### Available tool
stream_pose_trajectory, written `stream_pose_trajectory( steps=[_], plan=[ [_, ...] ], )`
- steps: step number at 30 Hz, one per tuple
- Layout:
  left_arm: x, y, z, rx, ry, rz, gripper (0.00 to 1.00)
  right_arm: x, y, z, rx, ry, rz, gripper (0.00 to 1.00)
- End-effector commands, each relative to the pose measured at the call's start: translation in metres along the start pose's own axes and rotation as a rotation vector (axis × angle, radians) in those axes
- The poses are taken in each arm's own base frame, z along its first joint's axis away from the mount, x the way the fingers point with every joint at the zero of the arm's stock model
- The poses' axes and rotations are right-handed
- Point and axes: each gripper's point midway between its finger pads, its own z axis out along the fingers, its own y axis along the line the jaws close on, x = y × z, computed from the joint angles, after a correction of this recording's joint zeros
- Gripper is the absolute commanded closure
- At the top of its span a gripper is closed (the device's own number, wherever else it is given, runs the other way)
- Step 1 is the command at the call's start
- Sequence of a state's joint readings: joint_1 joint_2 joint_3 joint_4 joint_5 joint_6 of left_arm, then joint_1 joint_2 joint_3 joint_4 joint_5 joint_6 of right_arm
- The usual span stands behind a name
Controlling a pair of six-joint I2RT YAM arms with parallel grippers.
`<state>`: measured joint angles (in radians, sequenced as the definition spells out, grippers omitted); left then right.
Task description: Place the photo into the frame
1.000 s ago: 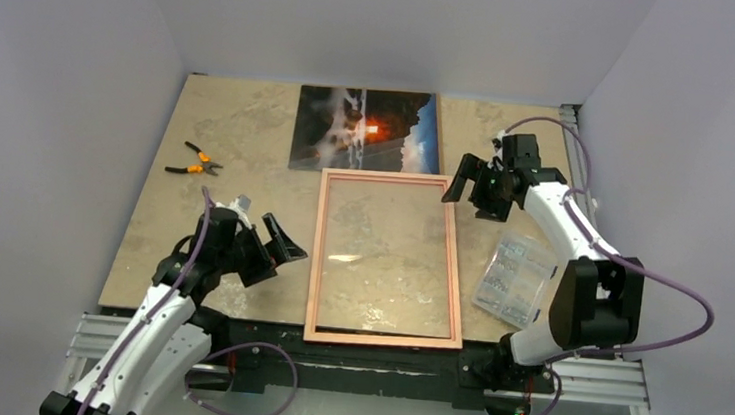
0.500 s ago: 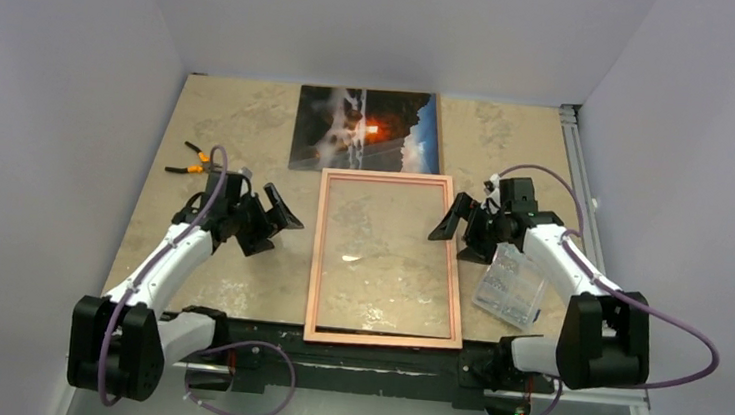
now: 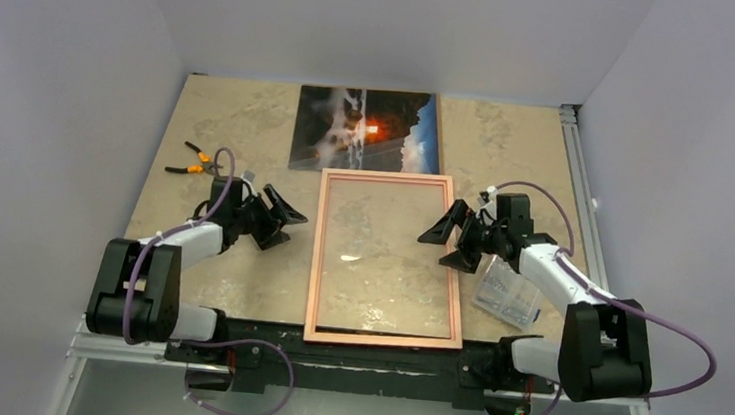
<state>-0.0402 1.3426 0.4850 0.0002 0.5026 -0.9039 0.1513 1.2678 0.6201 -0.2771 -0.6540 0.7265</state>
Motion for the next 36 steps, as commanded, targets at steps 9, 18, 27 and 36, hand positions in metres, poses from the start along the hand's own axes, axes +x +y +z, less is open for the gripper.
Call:
stream_pose_trajectory(
  steps=[9,18,27,36],
  plan=[
    [-0.003,-0.007,0.013,0.152,-0.052,-0.057,0.79,0.001,0.015,0.008,-0.122,-0.027,0.047,0.06],
    [0.01,-0.02,-0.012,0.239,-0.095,-0.126,1.0,0.011,0.028,0.017,-0.168,-0.061,0.056,0.02],
    [0.025,-0.034,-0.043,0.281,-0.163,-0.198,1.0,0.02,0.057,0.025,-0.297,-0.094,0.107,0.02],
    [0.036,-0.044,-0.06,0.312,-0.187,-0.25,1.0,0.027,0.058,0.028,-0.338,-0.09,0.16,0.07]
  ],
)
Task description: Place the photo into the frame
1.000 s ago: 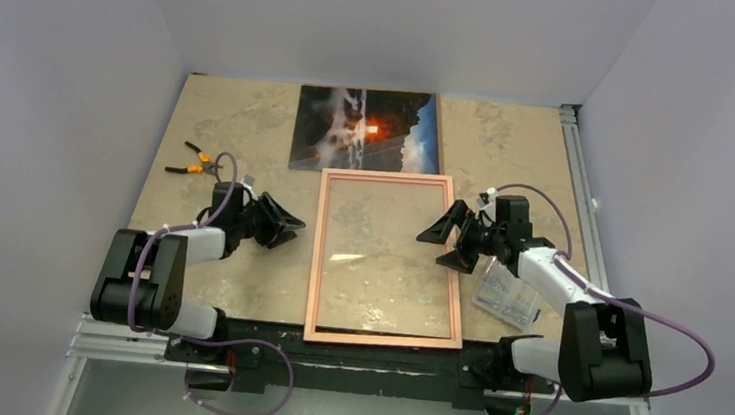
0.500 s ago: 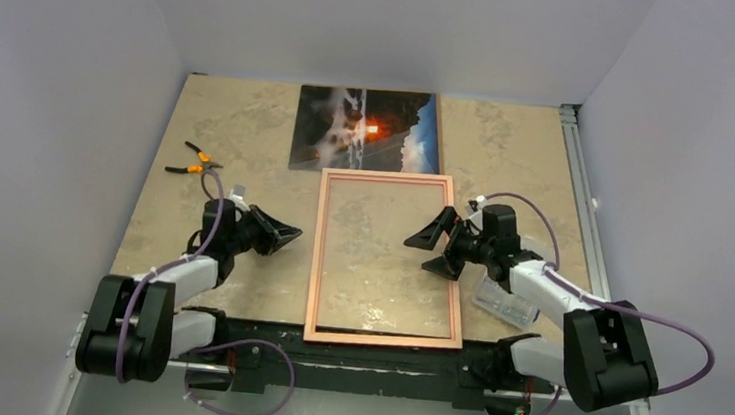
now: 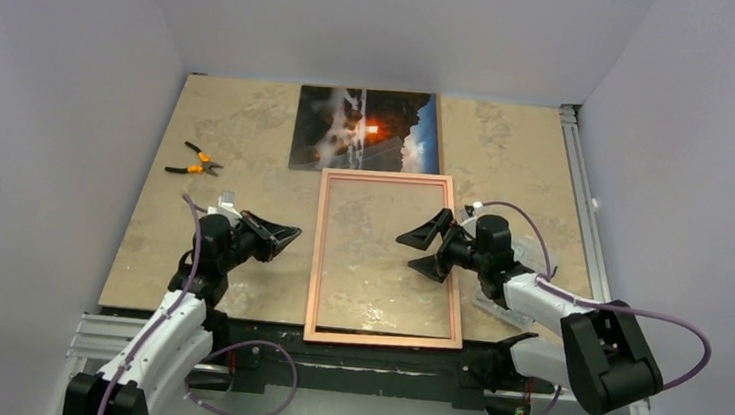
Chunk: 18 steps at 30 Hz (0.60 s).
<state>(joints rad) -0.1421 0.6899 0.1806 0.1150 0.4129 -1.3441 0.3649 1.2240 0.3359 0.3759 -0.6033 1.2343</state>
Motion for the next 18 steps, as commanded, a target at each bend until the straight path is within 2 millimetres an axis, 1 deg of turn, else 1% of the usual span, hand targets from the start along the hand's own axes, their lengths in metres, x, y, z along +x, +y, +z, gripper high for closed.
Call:
stream_pose_trajectory(
  steps=[1,8,13,18],
  plan=[
    [0.005,0.007,-0.001,-0.025,-0.009,-0.077,1.0,-0.006,0.019,0.003,-0.093,-0.04,0.012,0.07],
    [0.019,-0.012,-0.001,0.03,0.034,-0.092,1.0,-0.01,0.038,0.022,-0.166,-0.026,0.047,0.13],
    [0.023,-0.02,-0.003,0.037,0.031,-0.087,1.0,-0.002,0.055,0.037,-0.22,0.013,0.064,0.23],
    [0.027,-0.025,-0.004,0.054,0.044,-0.098,1.0,0.006,0.059,0.047,-0.233,0.032,0.073,0.27]
  ],
)
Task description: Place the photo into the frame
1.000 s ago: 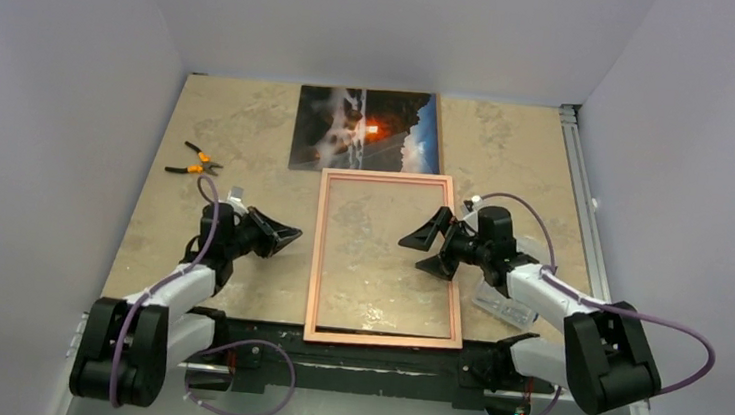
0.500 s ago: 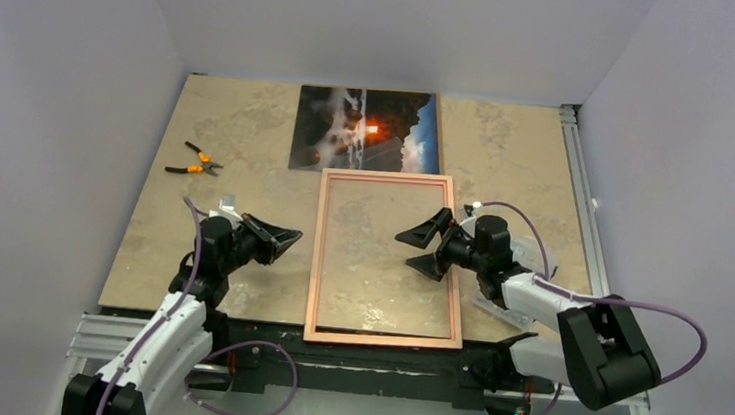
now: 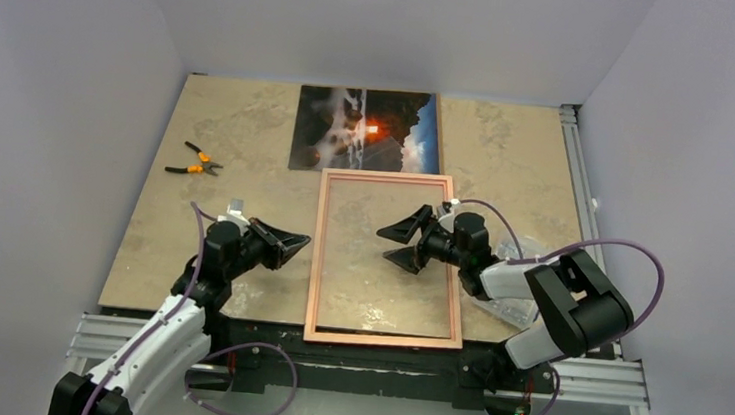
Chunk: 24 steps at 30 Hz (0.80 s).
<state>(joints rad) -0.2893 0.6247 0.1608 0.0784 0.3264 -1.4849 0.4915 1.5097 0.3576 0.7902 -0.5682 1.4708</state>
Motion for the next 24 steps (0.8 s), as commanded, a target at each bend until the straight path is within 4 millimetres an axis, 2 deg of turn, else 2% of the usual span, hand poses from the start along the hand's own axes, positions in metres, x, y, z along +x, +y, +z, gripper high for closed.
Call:
stream_pose_trajectory(
  steps=[1,11,15,18,24],
  plan=[
    [0.002,-0.022,-0.002,0.059,0.0,-0.01,1.0,-0.003,0.037,0.009,-0.125,-0.021,-0.034,0.28],
    [0.02,-0.024,-0.005,0.073,0.035,-0.025,1.0,-0.021,0.048,0.017,-0.171,-0.103,-0.018,0.46],
    [0.025,-0.024,-0.007,0.077,0.047,-0.033,1.0,-0.024,0.056,0.019,-0.191,-0.114,-0.025,0.61],
    [0.028,-0.023,-0.008,0.074,0.054,-0.035,1.0,-0.026,0.057,0.019,-0.192,-0.123,-0.027,0.69],
    [0.033,-0.021,-0.008,0.076,0.064,-0.04,1.0,-0.028,0.051,0.024,-0.174,-0.119,-0.026,0.66]
  ],
)
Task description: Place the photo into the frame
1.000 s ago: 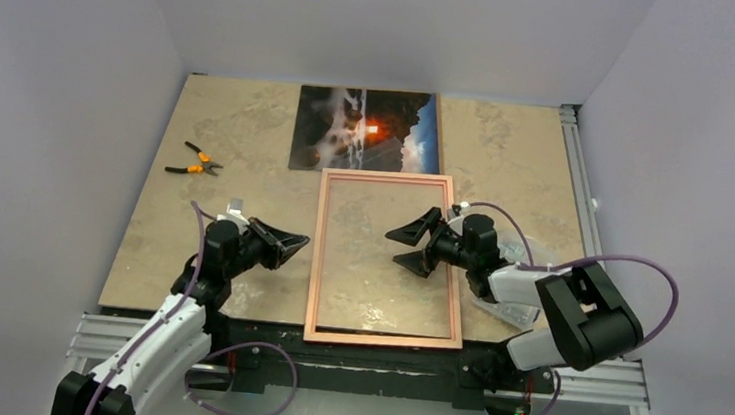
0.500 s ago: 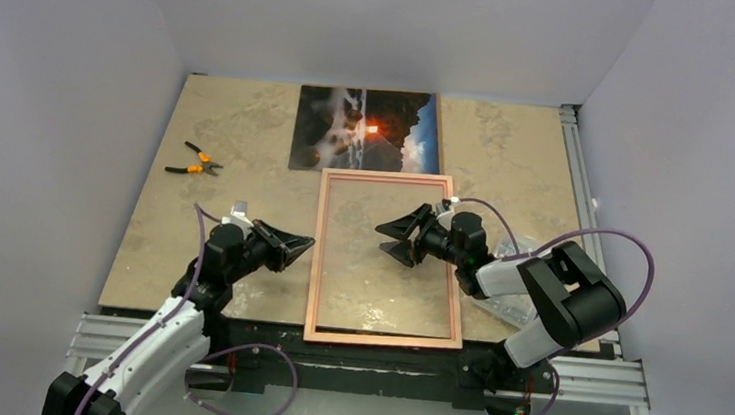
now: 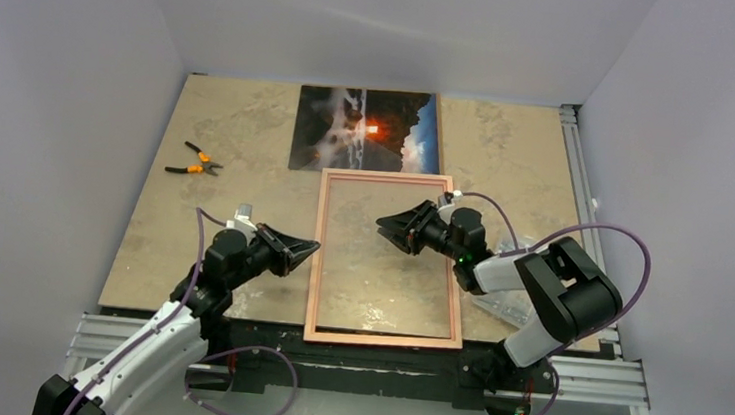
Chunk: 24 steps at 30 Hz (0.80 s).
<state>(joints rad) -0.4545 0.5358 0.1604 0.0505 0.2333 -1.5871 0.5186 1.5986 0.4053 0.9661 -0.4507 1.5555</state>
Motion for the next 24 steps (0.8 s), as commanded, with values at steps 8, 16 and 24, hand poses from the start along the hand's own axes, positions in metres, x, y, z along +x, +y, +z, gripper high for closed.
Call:
stream_pose_trajectory(
  steps=[8,16,24],
  plan=[
    [0.009,-0.009,-0.002,0.04,0.024,-0.003,1.0,-0.01,0.021,0.013,-0.096,-0.02,-0.022,0.56],
    [0.013,-0.003,-0.004,0.022,0.029,0.0,1.0,-0.021,0.024,0.011,-0.115,-0.053,0.002,0.61],
    [0.018,-0.001,-0.004,0.018,0.043,0.007,0.74,-0.027,0.029,0.013,-0.064,-0.068,-0.068,1.0]
  ],
)
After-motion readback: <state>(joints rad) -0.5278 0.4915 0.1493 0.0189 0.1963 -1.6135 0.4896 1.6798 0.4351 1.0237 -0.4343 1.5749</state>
